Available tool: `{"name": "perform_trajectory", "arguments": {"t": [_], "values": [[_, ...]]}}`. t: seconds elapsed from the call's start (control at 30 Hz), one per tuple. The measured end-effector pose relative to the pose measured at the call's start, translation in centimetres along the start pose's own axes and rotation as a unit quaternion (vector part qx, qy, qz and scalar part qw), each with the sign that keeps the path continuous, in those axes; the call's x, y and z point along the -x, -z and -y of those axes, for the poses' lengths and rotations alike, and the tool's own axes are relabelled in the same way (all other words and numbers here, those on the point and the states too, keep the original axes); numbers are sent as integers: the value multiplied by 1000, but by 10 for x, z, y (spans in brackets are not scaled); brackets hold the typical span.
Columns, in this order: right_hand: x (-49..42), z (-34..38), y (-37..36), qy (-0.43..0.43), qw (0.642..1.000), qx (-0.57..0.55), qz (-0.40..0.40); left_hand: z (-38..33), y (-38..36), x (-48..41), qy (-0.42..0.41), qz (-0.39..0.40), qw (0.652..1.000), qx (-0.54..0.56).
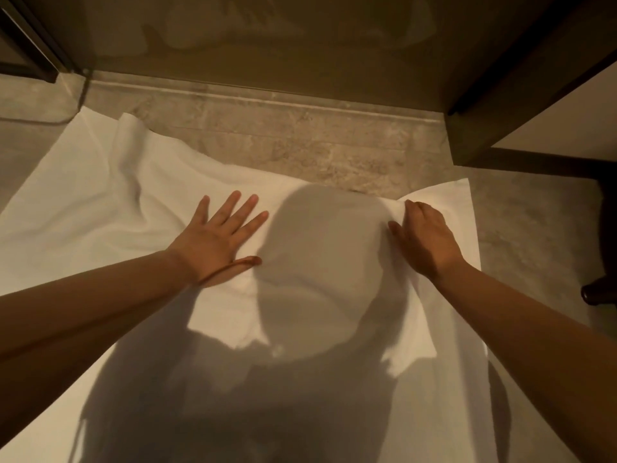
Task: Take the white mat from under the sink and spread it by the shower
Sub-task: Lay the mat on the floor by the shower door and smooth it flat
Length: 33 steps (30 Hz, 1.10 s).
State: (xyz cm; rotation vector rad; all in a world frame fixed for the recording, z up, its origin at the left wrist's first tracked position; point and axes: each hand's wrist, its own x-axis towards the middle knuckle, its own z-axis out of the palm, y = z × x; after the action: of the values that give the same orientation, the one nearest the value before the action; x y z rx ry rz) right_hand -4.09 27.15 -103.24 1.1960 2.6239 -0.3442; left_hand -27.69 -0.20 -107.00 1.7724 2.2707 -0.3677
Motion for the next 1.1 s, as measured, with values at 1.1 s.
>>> {"name": "perform_trajectory", "arguments": {"t": [1.1], "values": [[23, 2, -25, -70, 993, -93, -20, -22, -3, 24, 9, -38, 999, 30]]}}
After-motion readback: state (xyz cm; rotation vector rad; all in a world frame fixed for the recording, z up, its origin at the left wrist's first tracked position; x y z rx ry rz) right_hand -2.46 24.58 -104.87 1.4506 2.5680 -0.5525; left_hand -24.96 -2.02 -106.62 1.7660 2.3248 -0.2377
